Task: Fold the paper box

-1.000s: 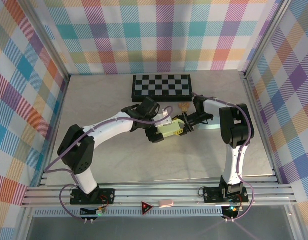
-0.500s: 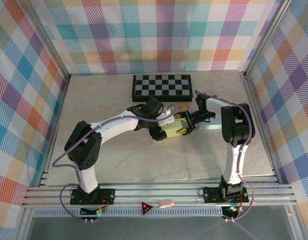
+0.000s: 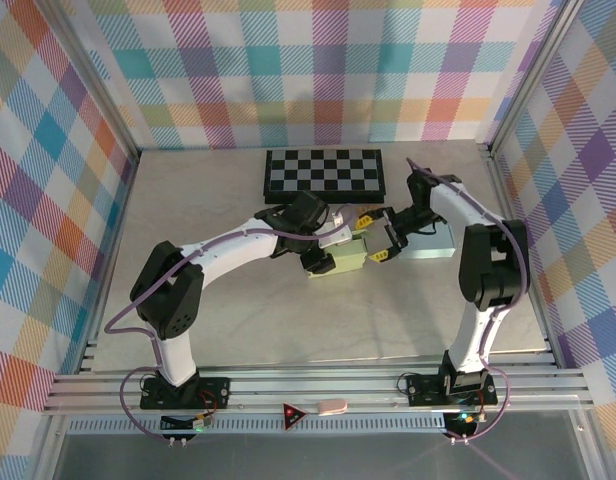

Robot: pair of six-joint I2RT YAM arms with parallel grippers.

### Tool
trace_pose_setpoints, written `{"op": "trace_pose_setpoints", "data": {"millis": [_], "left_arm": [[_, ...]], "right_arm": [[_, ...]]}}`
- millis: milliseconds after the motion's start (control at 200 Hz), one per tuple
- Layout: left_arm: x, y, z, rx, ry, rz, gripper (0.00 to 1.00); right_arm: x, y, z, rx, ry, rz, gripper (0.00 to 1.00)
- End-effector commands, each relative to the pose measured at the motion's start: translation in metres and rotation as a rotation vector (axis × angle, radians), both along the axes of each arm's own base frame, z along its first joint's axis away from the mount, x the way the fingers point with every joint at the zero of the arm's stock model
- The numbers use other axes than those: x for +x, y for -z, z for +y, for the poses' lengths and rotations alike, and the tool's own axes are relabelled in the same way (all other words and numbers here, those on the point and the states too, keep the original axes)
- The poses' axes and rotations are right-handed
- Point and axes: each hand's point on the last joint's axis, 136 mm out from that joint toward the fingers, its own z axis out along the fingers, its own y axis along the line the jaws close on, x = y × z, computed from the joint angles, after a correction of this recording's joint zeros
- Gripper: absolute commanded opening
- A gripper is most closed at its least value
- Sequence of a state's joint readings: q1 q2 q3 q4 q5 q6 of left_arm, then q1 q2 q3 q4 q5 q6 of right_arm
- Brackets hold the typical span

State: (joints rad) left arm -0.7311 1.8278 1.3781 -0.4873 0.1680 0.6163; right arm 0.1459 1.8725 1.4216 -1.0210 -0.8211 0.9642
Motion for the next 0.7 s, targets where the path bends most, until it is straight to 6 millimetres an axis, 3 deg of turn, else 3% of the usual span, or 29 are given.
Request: {"op": "trace_pose_setpoints", "data": {"millis": [0, 165, 310, 475, 550, 695], "left_arm": [[-0.005, -0.001, -0.01, -0.015, 0.027, 0.028, 0.6], [-0.005, -0.002, -0.012, -0.023, 0.029, 0.039, 0.54], [-0.005, -0.003, -0.013, -0.028, 0.032, 0.043, 0.48], [-0.007, -0.002, -0.013, -0.03, 0.032, 0.049, 0.47], [-0.008, -0.002, -0.013, -0.029, 0.033, 0.051, 0.46], [-0.009, -0.002, -0.012, -0.029, 0.033, 0.054, 0.46]], "right_arm": [[-0.006, -0.016, -0.021, -0.094, -0.026, -0.094, 0.76], [0.001, -0.032, -0.053, -0.311, -0.11, -0.329, 0.7], [0.018, -0.052, -0.075, -0.469, -0.184, -0.638, 0.5], [0.03, -0.064, -0.077, -0.519, -0.305, -0.993, 0.43], [0.032, -0.072, -0.065, -0.473, -0.42, -1.168, 0.43], [0.026, -0.06, -0.054, -0.448, -0.628, -1.251, 0.43]]}}
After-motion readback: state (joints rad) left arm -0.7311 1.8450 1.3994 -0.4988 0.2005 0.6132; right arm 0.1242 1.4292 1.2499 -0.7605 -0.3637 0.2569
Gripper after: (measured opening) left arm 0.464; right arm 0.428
